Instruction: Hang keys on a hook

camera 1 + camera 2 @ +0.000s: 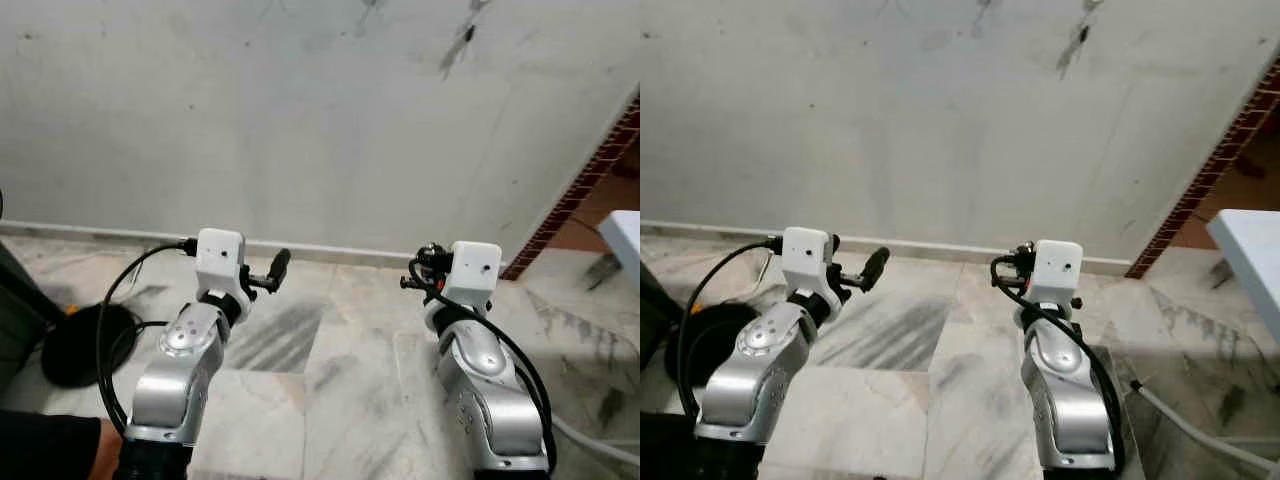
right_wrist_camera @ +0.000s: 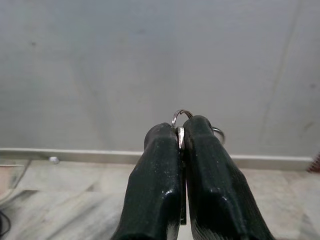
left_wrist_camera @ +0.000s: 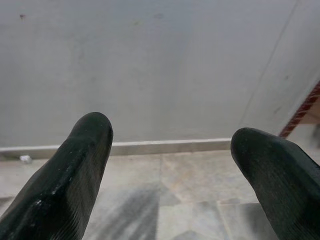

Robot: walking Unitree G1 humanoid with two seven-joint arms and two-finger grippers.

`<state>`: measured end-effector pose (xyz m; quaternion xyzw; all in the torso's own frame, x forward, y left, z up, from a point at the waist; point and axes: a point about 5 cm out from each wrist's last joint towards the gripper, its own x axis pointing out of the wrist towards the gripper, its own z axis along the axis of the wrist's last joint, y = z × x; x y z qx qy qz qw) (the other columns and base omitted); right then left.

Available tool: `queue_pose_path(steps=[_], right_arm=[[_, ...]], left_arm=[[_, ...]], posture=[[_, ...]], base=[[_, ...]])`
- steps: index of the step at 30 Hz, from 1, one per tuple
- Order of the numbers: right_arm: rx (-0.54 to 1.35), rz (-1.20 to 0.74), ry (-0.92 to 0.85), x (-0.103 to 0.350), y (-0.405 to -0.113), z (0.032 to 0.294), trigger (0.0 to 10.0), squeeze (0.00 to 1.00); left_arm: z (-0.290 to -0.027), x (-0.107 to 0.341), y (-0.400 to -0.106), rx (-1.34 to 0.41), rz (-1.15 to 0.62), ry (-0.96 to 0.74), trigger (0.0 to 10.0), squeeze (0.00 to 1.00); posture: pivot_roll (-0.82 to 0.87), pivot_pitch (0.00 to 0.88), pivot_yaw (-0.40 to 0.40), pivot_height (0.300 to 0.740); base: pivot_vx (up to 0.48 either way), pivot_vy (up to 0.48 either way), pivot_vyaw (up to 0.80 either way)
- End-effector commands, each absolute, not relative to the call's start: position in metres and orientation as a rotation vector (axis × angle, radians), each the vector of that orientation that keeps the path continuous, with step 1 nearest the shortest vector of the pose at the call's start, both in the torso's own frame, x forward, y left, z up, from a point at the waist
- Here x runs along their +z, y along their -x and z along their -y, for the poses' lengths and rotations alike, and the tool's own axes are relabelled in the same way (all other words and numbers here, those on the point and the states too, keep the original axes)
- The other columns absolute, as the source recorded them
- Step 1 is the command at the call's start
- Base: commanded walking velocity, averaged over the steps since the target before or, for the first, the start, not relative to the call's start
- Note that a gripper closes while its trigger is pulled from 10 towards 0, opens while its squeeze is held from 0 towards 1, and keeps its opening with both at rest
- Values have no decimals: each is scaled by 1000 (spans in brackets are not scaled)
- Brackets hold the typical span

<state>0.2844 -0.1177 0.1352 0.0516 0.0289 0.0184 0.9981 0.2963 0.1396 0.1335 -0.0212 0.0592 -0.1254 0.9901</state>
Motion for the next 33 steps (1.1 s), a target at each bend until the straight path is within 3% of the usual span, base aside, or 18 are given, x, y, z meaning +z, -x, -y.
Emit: queue_pose_path(steps=[1, 33], right_arm=[[-11, -59, -92, 133, -284, 129, 10000, 0], [-7, -55, -72, 131, -285, 129, 10000, 0]], left_arm=[[-129, 137, -296, -296, -105, 53, 10000, 0], [-126, 135, -294, -303, -116, 64, 10000, 0]], posture=[[104, 64, -36, 740], [106, 53, -42, 740]], base=[[439, 0, 0], [437, 0, 0]])
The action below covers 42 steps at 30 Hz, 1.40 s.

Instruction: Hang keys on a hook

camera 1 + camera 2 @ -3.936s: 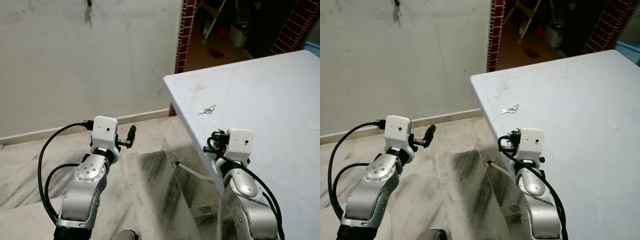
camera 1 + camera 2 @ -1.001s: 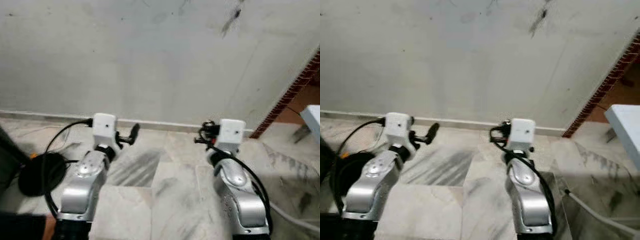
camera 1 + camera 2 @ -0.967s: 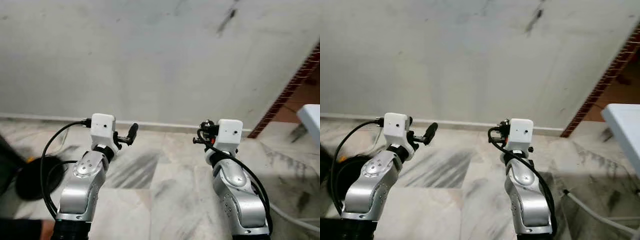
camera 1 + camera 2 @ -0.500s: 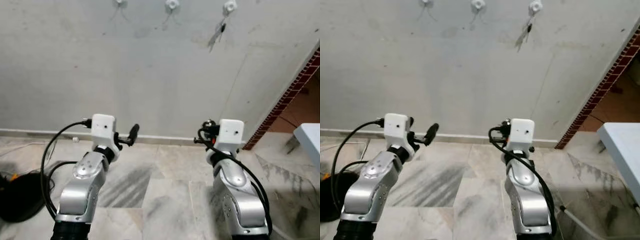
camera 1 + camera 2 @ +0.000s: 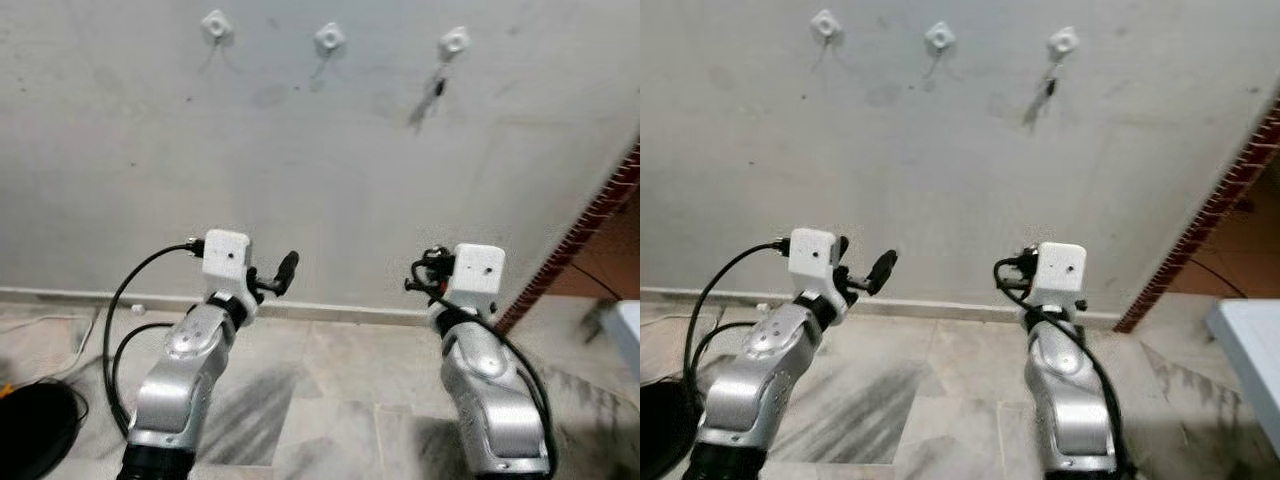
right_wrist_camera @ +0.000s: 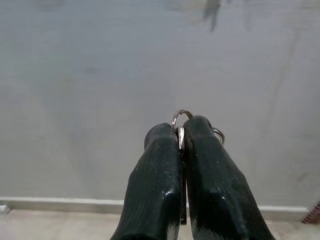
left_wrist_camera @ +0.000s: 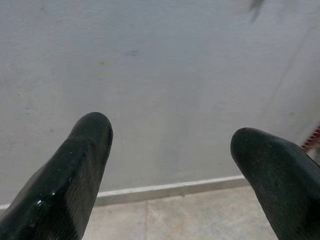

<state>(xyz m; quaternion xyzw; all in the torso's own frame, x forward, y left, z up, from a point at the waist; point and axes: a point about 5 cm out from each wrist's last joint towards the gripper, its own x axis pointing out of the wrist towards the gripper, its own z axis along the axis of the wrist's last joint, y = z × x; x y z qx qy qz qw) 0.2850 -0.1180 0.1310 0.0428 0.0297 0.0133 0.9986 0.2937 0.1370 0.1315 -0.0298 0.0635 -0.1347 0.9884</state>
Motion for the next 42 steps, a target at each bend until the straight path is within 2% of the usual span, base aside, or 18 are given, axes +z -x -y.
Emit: queue_pose_path(steps=[1, 12, 37, 42], right_arm=[[-7, -54, -71, 131, -286, 129, 10000, 0], [-7, -52, -70, 131, -287, 128, 10000, 0], [-20, -55, -64, 129, -288, 130, 10000, 0], [-23, -53, -63, 129, -287, 130, 10000, 0]], left_arm=[[-126, 135, -294, -303, -116, 64, 10000, 0], [-125, 136, -295, -304, -117, 67, 10000, 0], [-126, 134, -295, -300, -123, 68, 10000, 0], [-126, 135, -295, -305, -116, 69, 10000, 0]], posture=[[106, 53, -41, 740], [110, 52, -43, 740], [117, 53, -42, 740], [117, 54, -41, 740]], base=[[431, 0, 0], [430, 0, 0], [306, 370, 0], [108, 109, 0]])
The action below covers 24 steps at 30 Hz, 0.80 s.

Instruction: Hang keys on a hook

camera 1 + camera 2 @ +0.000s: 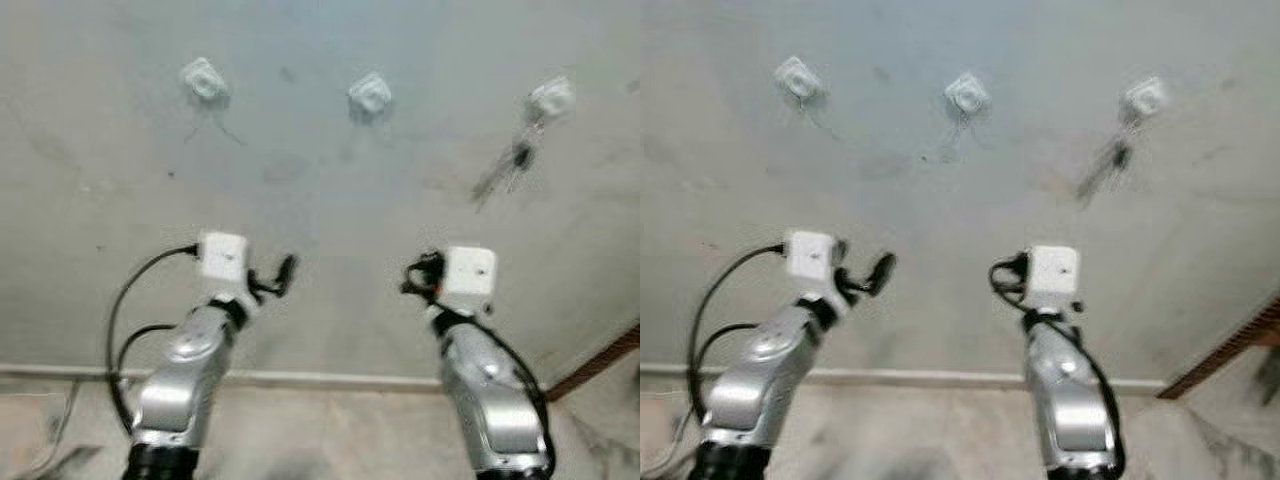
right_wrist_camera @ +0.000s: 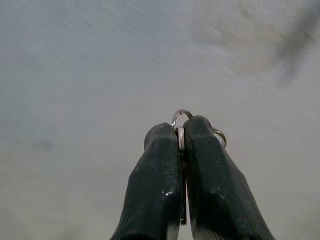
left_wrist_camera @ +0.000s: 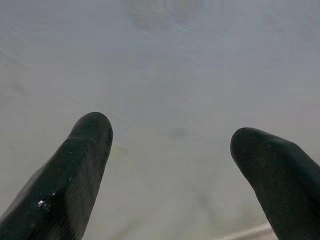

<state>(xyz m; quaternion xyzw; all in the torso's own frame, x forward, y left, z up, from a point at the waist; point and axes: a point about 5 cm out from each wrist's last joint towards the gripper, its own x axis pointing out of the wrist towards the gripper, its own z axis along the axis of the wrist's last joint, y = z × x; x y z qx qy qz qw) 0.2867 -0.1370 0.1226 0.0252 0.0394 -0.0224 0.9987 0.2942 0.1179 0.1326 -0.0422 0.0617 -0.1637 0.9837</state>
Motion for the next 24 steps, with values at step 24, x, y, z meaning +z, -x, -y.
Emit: queue_pose_path(steps=[24], right_arm=[[-20, -51, -60, 128, -287, 130, 10000, 0]], left_arm=[[-124, 136, -294, -318, -102, 67, 10000, 0]], posture=[[121, 50, -42, 740]], base=[[0, -244, 0]])
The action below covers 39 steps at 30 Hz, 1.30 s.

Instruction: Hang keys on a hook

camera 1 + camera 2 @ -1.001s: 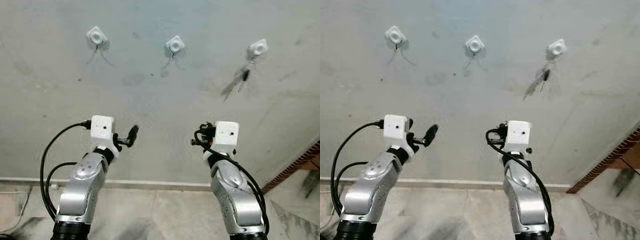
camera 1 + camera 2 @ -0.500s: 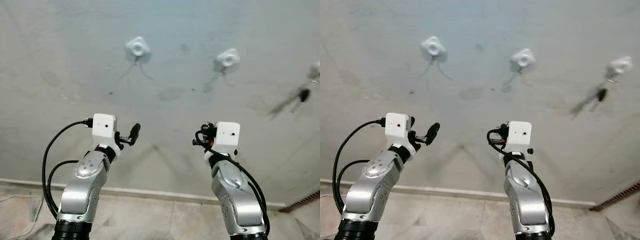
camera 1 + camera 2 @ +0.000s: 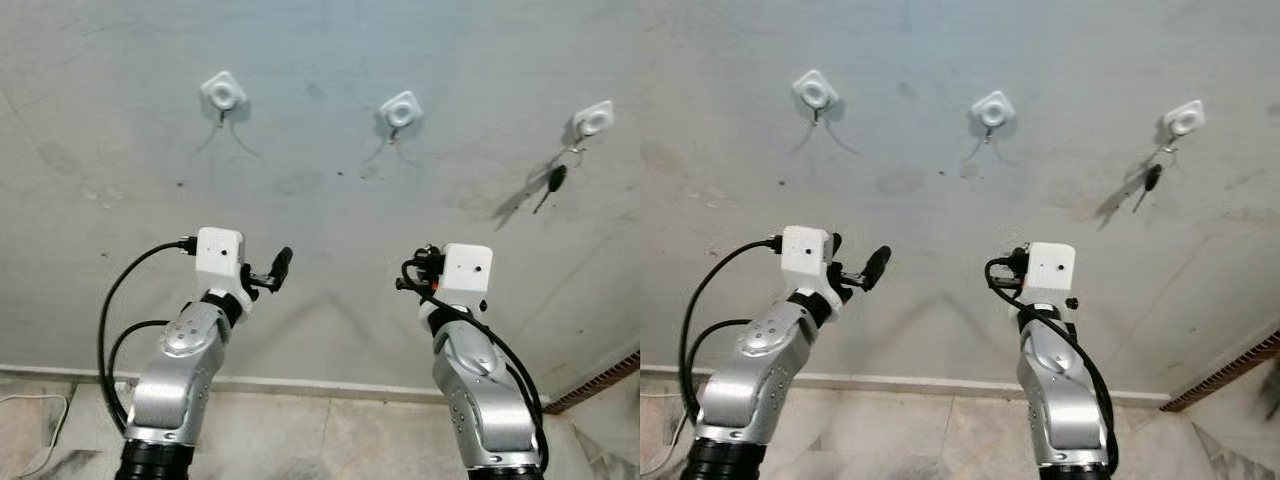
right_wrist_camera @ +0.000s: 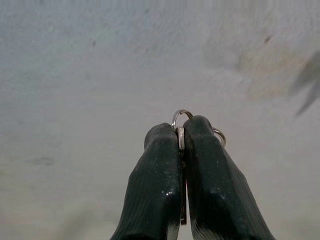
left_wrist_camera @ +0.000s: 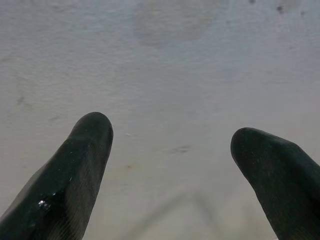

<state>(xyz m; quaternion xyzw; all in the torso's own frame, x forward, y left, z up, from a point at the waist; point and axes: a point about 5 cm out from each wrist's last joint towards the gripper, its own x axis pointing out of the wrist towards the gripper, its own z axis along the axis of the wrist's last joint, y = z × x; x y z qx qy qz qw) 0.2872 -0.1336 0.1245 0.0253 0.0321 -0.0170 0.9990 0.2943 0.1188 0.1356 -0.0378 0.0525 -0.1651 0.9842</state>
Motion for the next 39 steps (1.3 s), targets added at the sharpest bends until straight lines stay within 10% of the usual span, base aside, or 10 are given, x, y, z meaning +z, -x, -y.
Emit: queue_pose_path(steps=[1, 39], right_arm=[[-20, -51, -60, 128, -287, 130, 10000, 0], [163, 50, -64, 140, -275, 110, 10000, 0]], left_arm=[[-124, 136, -294, -318, -102, 67, 10000, 0], [-137, 146, -270, -400, -13, -44, 10000, 0]], posture=[[121, 50, -42, 740], [145, 50, -40, 740]], base=[[0, -382, 0], [0, -10, 0]])
